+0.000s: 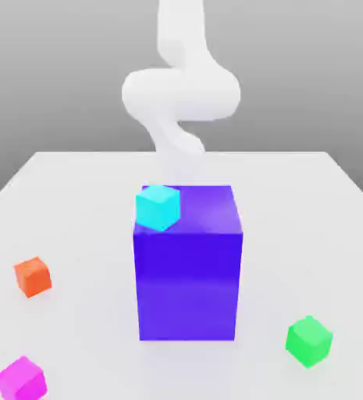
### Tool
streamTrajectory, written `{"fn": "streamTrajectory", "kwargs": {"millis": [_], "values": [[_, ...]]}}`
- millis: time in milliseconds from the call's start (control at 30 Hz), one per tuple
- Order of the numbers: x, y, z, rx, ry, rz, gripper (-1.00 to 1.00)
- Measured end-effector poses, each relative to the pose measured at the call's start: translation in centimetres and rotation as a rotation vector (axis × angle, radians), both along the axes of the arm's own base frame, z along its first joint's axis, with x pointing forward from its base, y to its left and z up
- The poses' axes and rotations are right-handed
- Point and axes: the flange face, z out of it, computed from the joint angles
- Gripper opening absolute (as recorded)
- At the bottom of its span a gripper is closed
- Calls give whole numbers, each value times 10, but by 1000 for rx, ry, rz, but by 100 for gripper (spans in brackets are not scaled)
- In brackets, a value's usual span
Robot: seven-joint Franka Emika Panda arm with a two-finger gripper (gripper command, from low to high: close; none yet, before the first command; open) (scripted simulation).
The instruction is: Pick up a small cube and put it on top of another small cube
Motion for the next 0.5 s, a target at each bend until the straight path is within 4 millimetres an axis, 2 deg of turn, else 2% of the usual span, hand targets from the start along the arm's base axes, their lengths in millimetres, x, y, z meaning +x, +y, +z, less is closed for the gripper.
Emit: {"fn": "streamTrajectory", "kwargs": {"millis": [100, 233, 367, 500], "values": [[37, -20, -40, 34, 77, -44, 0], [77, -49, -96, 75, 175, -107, 0], [108, -79, -158, 112, 271, -175, 0], [128, -110, -225, 144, 366, -249, 0]]}}
